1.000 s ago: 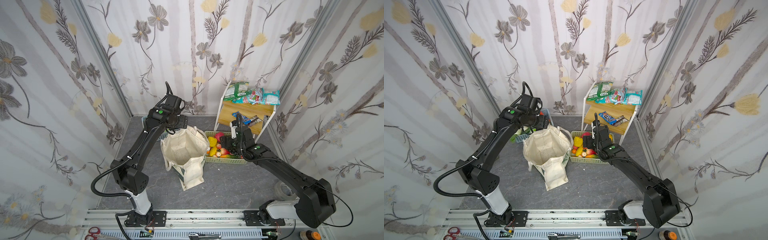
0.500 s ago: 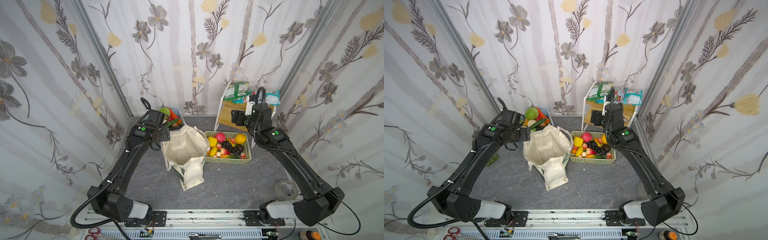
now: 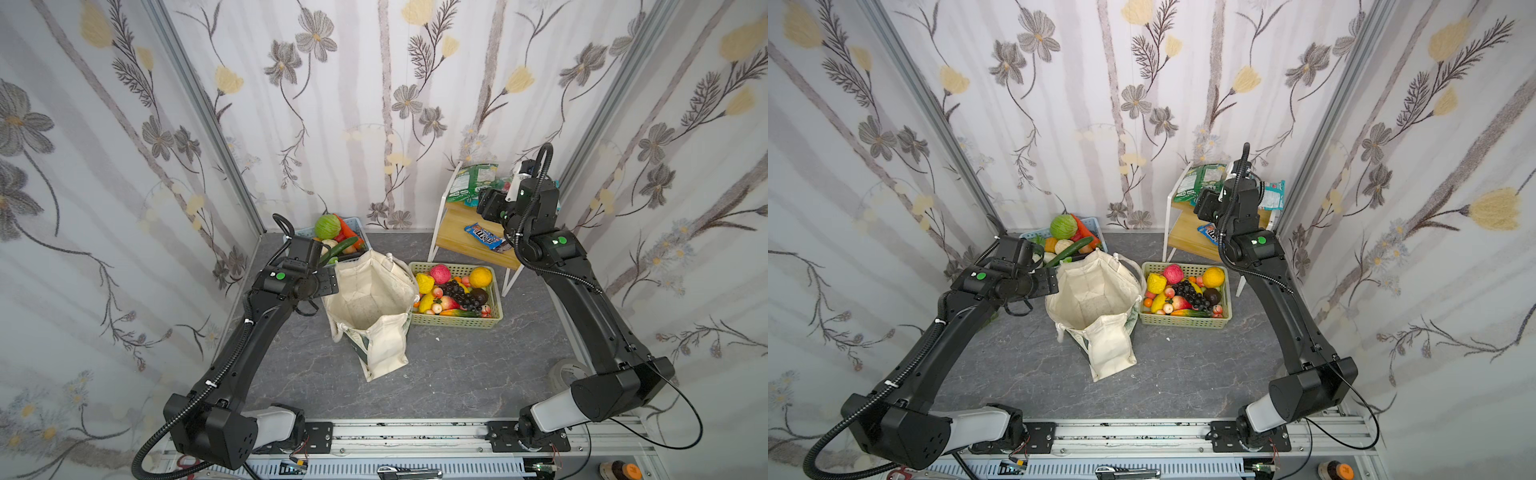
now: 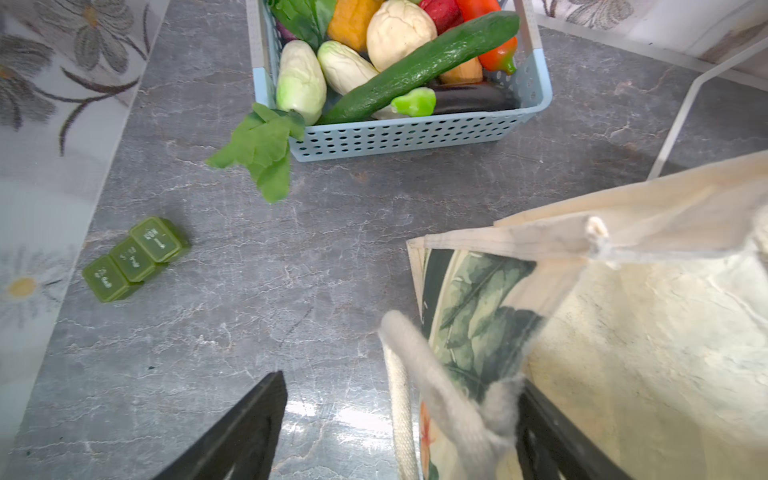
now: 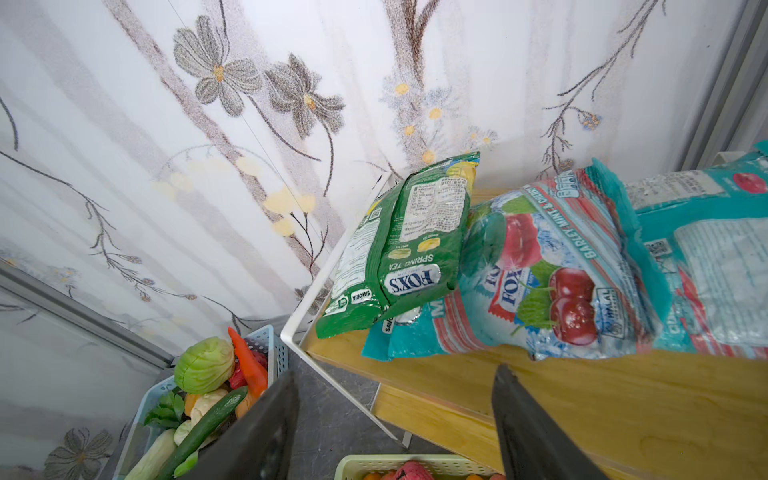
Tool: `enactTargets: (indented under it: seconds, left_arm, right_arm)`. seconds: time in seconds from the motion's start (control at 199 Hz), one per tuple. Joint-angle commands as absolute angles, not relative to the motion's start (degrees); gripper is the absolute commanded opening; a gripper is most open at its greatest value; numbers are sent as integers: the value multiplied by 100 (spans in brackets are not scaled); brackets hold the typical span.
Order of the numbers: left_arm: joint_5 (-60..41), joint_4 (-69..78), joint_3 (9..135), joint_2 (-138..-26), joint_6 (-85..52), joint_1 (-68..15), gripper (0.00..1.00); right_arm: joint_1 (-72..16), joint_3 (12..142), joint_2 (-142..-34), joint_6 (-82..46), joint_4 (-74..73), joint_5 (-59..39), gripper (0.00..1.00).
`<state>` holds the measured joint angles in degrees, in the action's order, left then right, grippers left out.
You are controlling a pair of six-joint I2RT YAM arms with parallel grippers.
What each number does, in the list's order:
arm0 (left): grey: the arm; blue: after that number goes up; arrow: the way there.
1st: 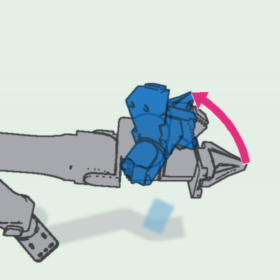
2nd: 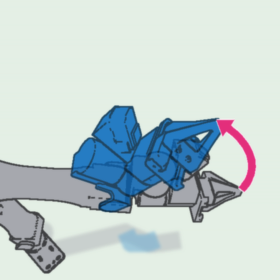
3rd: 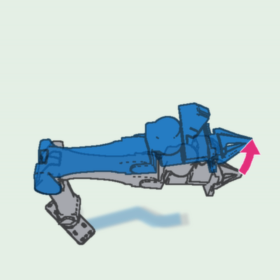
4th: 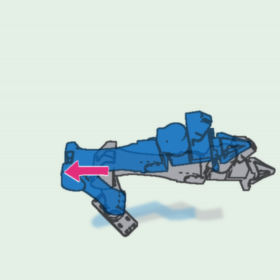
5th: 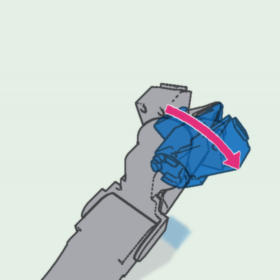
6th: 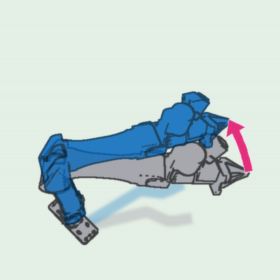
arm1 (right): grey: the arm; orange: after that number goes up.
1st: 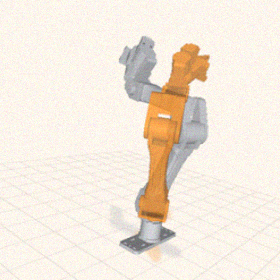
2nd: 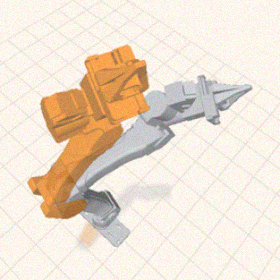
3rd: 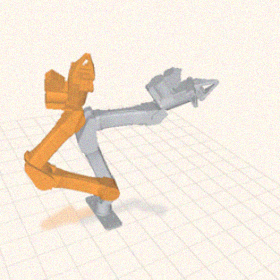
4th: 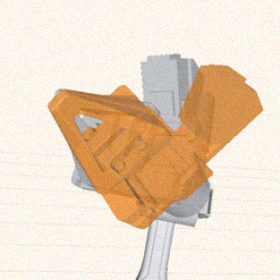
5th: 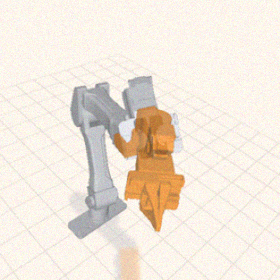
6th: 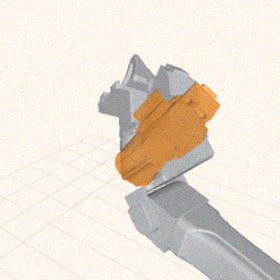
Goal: Place the food into the grocery bag and tie it
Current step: 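Hold the bag handle with the left gripper while the right arm reaches the shelf, then grasp the green chip packet on the shelf with the right gripper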
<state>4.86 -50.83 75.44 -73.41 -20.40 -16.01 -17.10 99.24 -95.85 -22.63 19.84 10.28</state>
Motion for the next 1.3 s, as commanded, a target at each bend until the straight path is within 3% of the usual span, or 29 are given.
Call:
enactTargets:
  seconds: [0.0, 0.246, 0.657, 0.928, 1.299]
  left_arm:
    - [-22, -4739, 7523, -7302, -2171, -1596, 84]
    - [-304, -4535, 7388, -7280, -2127, -1594, 79]
    - [-565, -4460, 7383, -7242, -2057, -1593, 55]
    - [-593, -4503, 7426, -7067, -1995, -1592, 49]
    - [-576, -4531, 7391, -6987, -1900, -1591, 51]
  right_arm:
    - [-1620, 9992, -9687, -2570, 1564, 921, 70]
    - [-1369, 10002, -9834, -2929, 1298, 769, 66]
    - [-1043, 10473, -10338, -3298, 1172, 117, 64]
    - [-970, 10485, -10446, -3520, 970, -263, 62]
    - [-786, 10327, -10481, -4134, 584, -919, 61]
